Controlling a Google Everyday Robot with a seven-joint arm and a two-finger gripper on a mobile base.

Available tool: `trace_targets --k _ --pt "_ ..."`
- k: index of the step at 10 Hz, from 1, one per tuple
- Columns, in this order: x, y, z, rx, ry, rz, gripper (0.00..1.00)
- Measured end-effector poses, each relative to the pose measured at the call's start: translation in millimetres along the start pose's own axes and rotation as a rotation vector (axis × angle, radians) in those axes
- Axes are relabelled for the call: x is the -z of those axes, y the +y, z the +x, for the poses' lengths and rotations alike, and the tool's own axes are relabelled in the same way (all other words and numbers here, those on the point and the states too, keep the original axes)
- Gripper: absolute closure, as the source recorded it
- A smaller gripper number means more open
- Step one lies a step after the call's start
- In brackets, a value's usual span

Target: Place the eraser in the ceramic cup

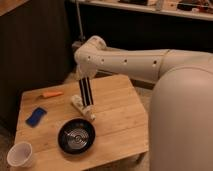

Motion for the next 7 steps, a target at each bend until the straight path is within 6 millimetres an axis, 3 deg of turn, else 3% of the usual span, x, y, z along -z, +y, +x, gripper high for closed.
trace_targets --k 2,4,7 --pt "6 63 -15 0.122 -0.053 -0.201 0.94" --pt "18 104 -25 0.196 -0.108 -0.349 0.94" --pt "28 125 -33 0.234 -0.152 -0.426 0.94"
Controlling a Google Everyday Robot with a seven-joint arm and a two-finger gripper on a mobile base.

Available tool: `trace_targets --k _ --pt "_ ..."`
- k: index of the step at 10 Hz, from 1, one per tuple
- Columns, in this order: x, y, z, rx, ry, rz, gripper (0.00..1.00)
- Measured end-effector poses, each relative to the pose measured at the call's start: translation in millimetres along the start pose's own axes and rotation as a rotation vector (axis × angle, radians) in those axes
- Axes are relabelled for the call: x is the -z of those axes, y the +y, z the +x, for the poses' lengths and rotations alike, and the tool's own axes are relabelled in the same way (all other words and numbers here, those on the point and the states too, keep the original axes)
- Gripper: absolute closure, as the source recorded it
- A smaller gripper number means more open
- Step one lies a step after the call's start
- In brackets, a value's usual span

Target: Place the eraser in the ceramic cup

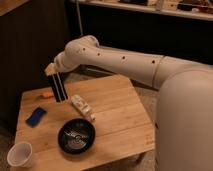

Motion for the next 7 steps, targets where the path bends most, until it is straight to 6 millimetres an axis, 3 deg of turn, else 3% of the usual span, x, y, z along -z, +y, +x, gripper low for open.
trace_targets --k 4,6,7 --pt "2 8 -2 0.016 -0.021 -0.025 0.94" --pt "10 29 -1 0.048 -0.054 -0.097 0.94" --pt "16 52 4 0.069 -0.073 -0.149 0.94"
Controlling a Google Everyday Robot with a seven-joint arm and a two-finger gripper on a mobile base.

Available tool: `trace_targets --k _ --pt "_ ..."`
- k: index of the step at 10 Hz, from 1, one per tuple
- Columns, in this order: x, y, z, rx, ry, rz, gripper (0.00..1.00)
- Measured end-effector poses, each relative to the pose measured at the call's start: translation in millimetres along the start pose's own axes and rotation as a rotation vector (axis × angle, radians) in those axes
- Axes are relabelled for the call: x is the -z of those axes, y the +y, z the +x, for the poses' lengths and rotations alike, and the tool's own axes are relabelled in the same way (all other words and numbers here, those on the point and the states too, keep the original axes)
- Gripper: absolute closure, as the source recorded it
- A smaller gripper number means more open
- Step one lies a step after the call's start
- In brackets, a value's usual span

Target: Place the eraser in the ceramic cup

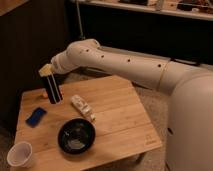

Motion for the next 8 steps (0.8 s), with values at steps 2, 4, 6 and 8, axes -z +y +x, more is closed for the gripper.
trace_targets --k 2,4,6,8 --pt "1 40 9 0.037 -0.013 -0.074 0.94" --pt "0 83 21 0.094 -0.02 -0.188 0.94" --pt "-5 113 31 0.128 -0.023 -0.335 0.94" --pt "-17 140 47 0.143 -0.023 -0.471 0.94"
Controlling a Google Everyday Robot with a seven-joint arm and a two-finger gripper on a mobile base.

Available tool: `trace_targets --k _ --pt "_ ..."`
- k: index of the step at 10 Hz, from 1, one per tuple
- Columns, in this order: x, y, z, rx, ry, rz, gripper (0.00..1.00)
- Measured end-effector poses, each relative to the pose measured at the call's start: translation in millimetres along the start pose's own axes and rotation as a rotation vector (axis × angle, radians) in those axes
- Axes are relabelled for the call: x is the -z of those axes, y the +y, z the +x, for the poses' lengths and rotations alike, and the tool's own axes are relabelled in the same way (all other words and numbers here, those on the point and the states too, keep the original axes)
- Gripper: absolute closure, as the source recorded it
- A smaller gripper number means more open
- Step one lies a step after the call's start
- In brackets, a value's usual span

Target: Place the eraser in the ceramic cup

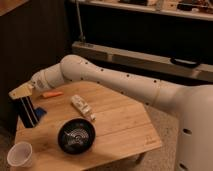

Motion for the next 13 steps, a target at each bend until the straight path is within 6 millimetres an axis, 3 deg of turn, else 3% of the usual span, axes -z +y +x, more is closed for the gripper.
trace_targets --k 4,9,13 --pt "-25 27 21 0.02 -0.011 -0.179 0.94" --pt "-32 35 46 0.014 -0.01 -0.252 0.94" --pt "-55 45 71 0.067 0.004 -0.356 0.94"
